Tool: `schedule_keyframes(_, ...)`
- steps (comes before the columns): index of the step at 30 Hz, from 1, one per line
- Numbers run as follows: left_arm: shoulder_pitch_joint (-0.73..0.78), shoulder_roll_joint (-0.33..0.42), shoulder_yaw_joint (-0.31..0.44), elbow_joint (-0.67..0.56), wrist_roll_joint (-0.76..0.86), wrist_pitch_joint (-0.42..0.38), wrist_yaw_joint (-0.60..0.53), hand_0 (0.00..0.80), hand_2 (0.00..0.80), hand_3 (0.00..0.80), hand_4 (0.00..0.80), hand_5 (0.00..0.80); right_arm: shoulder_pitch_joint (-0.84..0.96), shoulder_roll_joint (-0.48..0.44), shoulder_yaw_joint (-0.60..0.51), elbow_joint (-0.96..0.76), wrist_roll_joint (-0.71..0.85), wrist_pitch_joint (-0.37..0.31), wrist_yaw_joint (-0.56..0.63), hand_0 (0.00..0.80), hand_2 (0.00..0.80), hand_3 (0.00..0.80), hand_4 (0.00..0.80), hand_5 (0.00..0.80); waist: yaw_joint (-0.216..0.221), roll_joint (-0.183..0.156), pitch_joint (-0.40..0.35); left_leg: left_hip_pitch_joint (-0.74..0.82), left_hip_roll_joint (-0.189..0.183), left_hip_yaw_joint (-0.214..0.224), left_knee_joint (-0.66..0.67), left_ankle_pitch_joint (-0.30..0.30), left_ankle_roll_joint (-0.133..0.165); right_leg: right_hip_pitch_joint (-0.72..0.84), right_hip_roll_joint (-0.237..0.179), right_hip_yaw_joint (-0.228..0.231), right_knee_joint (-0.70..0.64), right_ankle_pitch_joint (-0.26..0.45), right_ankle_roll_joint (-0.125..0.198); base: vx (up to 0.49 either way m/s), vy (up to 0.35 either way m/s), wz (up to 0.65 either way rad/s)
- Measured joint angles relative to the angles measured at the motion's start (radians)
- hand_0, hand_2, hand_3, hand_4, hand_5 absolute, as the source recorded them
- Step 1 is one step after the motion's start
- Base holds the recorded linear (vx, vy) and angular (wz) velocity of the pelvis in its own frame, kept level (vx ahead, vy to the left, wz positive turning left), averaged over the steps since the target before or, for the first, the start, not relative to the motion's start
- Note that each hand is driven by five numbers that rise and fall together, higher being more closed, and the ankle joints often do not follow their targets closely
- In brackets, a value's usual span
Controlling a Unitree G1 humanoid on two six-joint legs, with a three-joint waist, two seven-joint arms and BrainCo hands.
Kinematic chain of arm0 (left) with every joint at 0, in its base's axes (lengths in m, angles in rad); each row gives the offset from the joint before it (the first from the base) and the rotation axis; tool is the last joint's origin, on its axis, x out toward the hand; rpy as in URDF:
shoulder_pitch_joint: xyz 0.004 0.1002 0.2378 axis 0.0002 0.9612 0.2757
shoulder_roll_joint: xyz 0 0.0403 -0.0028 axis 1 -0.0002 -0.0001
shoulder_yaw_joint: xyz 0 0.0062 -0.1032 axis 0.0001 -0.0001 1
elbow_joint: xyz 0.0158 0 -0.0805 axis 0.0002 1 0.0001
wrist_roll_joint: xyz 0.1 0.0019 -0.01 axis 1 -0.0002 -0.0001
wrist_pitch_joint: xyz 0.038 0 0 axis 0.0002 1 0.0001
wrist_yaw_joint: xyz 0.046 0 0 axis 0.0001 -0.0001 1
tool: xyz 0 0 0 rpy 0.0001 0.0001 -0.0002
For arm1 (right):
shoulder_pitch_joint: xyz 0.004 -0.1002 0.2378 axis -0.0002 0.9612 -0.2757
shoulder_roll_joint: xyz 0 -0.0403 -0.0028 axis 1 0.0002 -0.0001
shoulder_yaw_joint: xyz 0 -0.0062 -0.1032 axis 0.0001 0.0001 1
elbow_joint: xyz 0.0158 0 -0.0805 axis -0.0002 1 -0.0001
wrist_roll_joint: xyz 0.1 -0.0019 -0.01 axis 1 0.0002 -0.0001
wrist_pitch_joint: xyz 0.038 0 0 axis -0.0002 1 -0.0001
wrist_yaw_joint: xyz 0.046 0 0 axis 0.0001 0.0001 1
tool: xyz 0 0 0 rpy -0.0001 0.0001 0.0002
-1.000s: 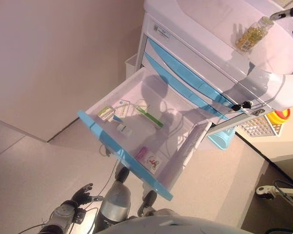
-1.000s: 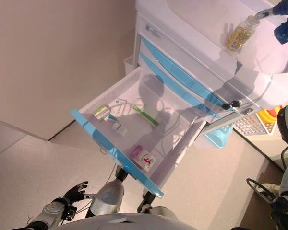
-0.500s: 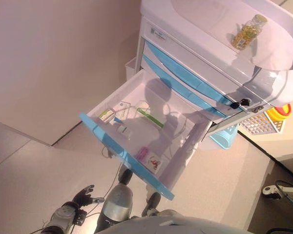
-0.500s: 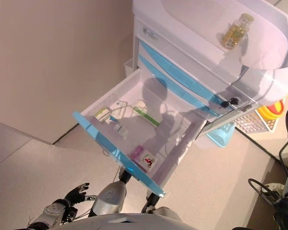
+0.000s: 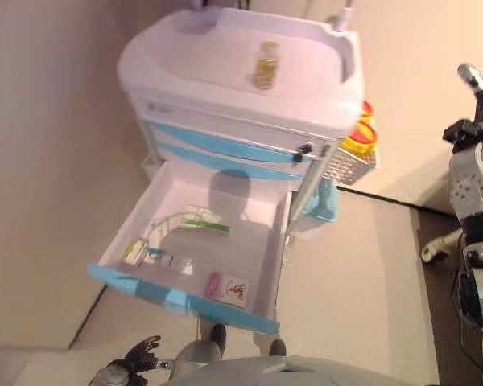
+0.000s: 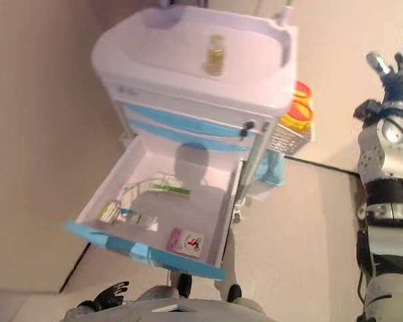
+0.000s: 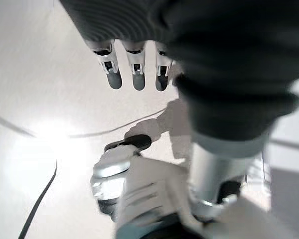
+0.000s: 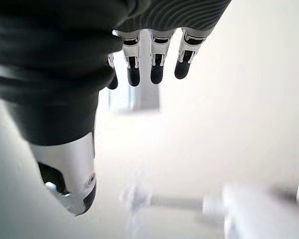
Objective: Open the drawer and pick up the medicine
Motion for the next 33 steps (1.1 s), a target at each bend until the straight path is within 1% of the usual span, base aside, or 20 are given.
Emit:
schedule_keyframes(1, -0.008, -0.001, -0.005, 0.000, 0.001, 0.000, 0.002, 0.000, 0.000, 0.000, 0.000, 0.000, 0.097, 0.064, -0.044, -0.078, -0.007, -0.023, 0.016, 0.000, 0.000, 0.000, 0.000, 0.000, -0.013, -0.004, -0.011, 0.014, 0.006, 0.008, -0.017, 0.000, 0.001, 0.003, 0.005, 0.007, 0.001, -0.001, 0.000, -0.075, -0.026, -0.39)
schedule_keyframes(2, -0.019, -0.004, -0.008, 0.000, 0.002, 0.001, 0.004, 0.000, 0.000, 0.000, 0.000, 0.000, 0.173, 0.106, -0.018, -0.092, -0.015, -0.019, 0.036, 0.000, 0.000, 0.000, 0.000, 0.000, -0.020, -0.001, -0.021, 0.028, 0.011, 0.030, -0.040, 0.001, -0.004, 0.003, 0.009, 0.027, -0.007, -0.001, 0.002, -0.060, -0.031, -0.50)
schedule_keyframes(3, -0.030, -0.007, -0.016, 0.001, 0.002, 0.006, 0.003, 0.000, 0.000, 0.000, 0.000, 0.000, 0.234, 0.141, -0.001, -0.091, -0.021, -0.008, 0.050, 0.000, 0.000, 0.000, 0.000, 0.000, -0.033, 0.001, -0.022, 0.032, 0.013, 0.036, -0.047, 0.002, -0.003, 0.002, 0.009, 0.029, -0.007, 0.001, 0.000, -0.048, -0.039, -0.41)
schedule_keyframes(4, -0.052, -0.011, -0.020, 0.012, 0.002, 0.021, 0.004, 0.000, 0.000, 0.000, 0.000, 0.000, 0.297, 0.176, 0.012, -0.090, -0.032, -0.006, 0.061, 0.000, 0.000, 0.000, 0.000, 0.000, -0.056, 0.003, -0.022, 0.032, 0.014, 0.038, -0.048, 0.002, -0.003, 0.002, 0.009, 0.029, -0.007, 0.001, 0.000, -0.039, -0.043, -0.17)
schedule_keyframes(5, -0.054, -0.014, -0.027, 0.012, 0.002, 0.020, 0.003, 0.000, 0.000, 0.000, 0.000, 0.000, 0.362, 0.209, 0.022, -0.087, -0.052, -0.005, 0.071, 0.000, 0.000, 0.000, 0.000, 0.000, -0.074, 0.005, -0.022, 0.033, 0.015, 0.040, -0.048, 0.002, -0.004, 0.001, 0.010, 0.030, -0.009, 0.001, 0.000, -0.028, -0.040, -0.07)
schedule_keyframes(7, -0.053, -0.033, -0.034, 0.006, 0.002, 0.020, 0.005, 0.000, 0.000, 0.000, 0.000, 0.000, 0.488, 0.255, 0.055, -0.061, -0.121, -0.005, 0.094, 0.000, 0.000, 0.000, 0.000, 0.000, -0.090, 0.012, -0.026, 0.034, 0.018, 0.048, -0.048, -0.003, -0.008, 0.002, 0.012, 0.035, -0.013, 0.001, 0.000, -0.011, -0.035, -0.10)
schedule_keyframes(10, -0.050, -0.065, -0.033, 0.002, 0.005, 0.020, 0.010, 0.000, 0.000, 0.000, 0.000, 0.000, 0.609, 0.310, 0.130, 0.018, -0.225, 0.004, 0.128, 0.000, 0.000, 0.000, 0.000, 0.000, -0.104, 0.021, -0.031, 0.035, 0.024, 0.069, -0.048, -0.006, -0.008, 0.002, 0.017, 0.053, -0.029, 0.009, -0.005, 0.001, -0.032, -0.18)
schedule_keyframes(13, -0.038, -0.071, -0.033, -0.016, 0.005, 0.016, 0.019, 0.000, 0.000, 0.000, 0.000, 0.000, 0.648, 0.365, 0.197, 0.149, -0.328, 0.012, 0.150, 0.000, 0.000, 0.000, 0.000, 0.000, -0.118, 0.026, -0.033, 0.040, 0.033, 0.080, -0.048, -0.009, -0.012, 0.002, 0.024, 0.054, -0.028, 0.009, -0.006, 0.019, -0.022, -0.11)
schedule_keyframes(15, -0.039, -0.073, -0.034, -0.019, 0.010, 0.012, 0.027, 0.000, 0.000, 0.000, 0.000, 0.000, 0.657, 0.400, 0.229, 0.274, -0.402, 0.018, 0.157, 0.000, 0.000, 0.000, 0.000, 0.000, -0.118, 0.034, -0.033, 0.041, 0.036, 0.080, -0.048, -0.011, -0.014, 0.002, 0.028, 0.054, -0.028, 0.008, -0.006, 0.009, -0.005, -0.03)
schedule_keyframes(18, -0.046, -0.084, -0.039, -0.019, 0.028, -0.012, 0.059, 0.000, 0.000, 0.000, 0.000, 0.000, 0.669, 0.416, 0.261, 0.438, -0.518, 0.021, 0.184, 0.000, 0.000, 0.000, 0.000, 0.000, -0.118, 0.058, -0.023, 0.037, 0.034, 0.080, -0.046, -0.013, -0.017, -0.009, 0.026, 0.054, -0.022, 0.008, -0.006, 0.000, 0.000, 0.00)
schedule_keyframes(20, -0.054, -0.092, -0.050, -0.018, 0.036, -0.025, 0.078, 0.000, 0.000, 0.000, 0.000, 0.000, 0.675, 0.416, 0.283, 0.501, -0.574, 0.025, 0.188, 0.000, 0.000, 0.000, 0.000, 0.000, -0.118, 0.078, -0.006, 0.035, 0.032, 0.078, -0.044, -0.013, -0.016, -0.014, 0.023, 0.053, -0.013, 0.008, -0.006, -0.081, 0.066, 0.00)
schedule_keyframes(21, -0.062, -0.092, -0.067, -0.019, 0.036, -0.033, 0.089, 0.000, 0.000, 0.000, 0.000, 0.000, 0.675, 0.414, 0.297, 0.521, -0.606, 0.025, 0.189, 0.000, 0.000, 0.000, 0.000, 0.000, -0.118, 0.088, 0.004, 0.028, 0.031, 0.080, -0.043, -0.010, -0.016, -0.029, 0.023, 0.054, 0.002, 0.005, -0.008, -0.173, 0.101, -0.03)
schedule_keyframes(23, -0.109, -0.090, -0.104, -0.020, 0.035, -0.056, 0.110, 0.000, 0.000, 0.000, 0.000, 0.000, 0.656, 0.401, 0.326, 0.548, -0.674, 0.022, 0.190, 0.000, 0.000, 0.000, 0.000, 0.000, -0.119, 0.110, 0.040, -0.019, 0.028, 0.080, -0.022, -0.003, -0.011, -0.090, 0.017, 0.051, 0.057, -0.006, -0.008, -0.215, 0.102, -0.01)
schedule_keyframes(25, -0.156, -0.084, -0.105, -0.038, 0.031, -0.069, 0.137, 0.000, 0.000, 0.000, 0.000, 0.000, 0.621, 0.390, 0.339, 0.549, -0.698, 0.023, 0.191, 0.000, 0.000, 0.000, 0.000, 0.000, -0.122, 0.121, 0.103, -0.071, 0.026, 0.083, 0.021, -0.003, -0.009, -0.151, 0.011, 0.055, 0.113, -0.015, -0.010, -0.211, 0.069, -0.03)
schedule_keyframes(27, -0.204, -0.063, -0.106, -0.079, 0.025, -0.072, 0.165, 0.000, 0.000, 0.000, 0.000, 0.000, 0.569, 0.368, 0.356, 0.548, -0.718, 0.027, 0.193, 0.000, 0.000, 0.000, 0.000, 0.000, -0.120, 0.114, 0.166, -0.127, 0.024, 0.090, 0.065, -0.007, -0.005, -0.231, 0.003, 0.054, 0.196, -0.035, -0.017, -0.174, 0.043, -0.10)
schedule_keyframes(29, -0.244, -0.026, -0.112, -0.139, 0.012, -0.071, 0.184, 0.000, 0.000, 0.000, 0.000, 0.000, 0.516, 0.348, 0.382, 0.538, -0.727, 0.032, 0.195, 0.000, 0.000, 0.000, 0.000, 0.000, -0.115, 0.093, 0.221, -0.189, 0.019, 0.095, 0.126, -0.016, -0.005, -0.321, -0.005, 0.057, 0.300, -0.067, -0.023, -0.105, 0.024, -0.08)
schedule_keyframes(31, -0.288, 0.004, -0.110, -0.160, 0.005, -0.070, 0.197, 0.000, 0.000, 0.000, 0.000, 0.000, 0.485, 0.329, 0.381, 0.525, -0.727, 0.036, 0.195, 0.000, 0.000, 0.000, 0.000, 0.000, -0.109, 0.085, 0.263, -0.236, 0.016, 0.091, 0.165, -0.018, -0.005, -0.373, -0.013, 0.062, 0.348, -0.074, -0.026, -0.081, 0.026, -0.05)
schedule_keyframes(33, -0.314, 0.048, -0.110, -0.210, 0.004, -0.063, 0.204, 0.000, 0.000, 0.000, 0.000, 0.000, 0.470, 0.304, 0.381, 0.489, -0.725, 0.038, 0.193, 0.000, 0.000, 0.000, 0.000, 0.000, -0.106, 0.078, 0.302, -0.298, 0.015, 0.091, 0.244, -0.045, -0.006, -0.428, -0.009, 0.081, 0.391, -0.076, -0.029, -0.048, 0.054, -0.22)
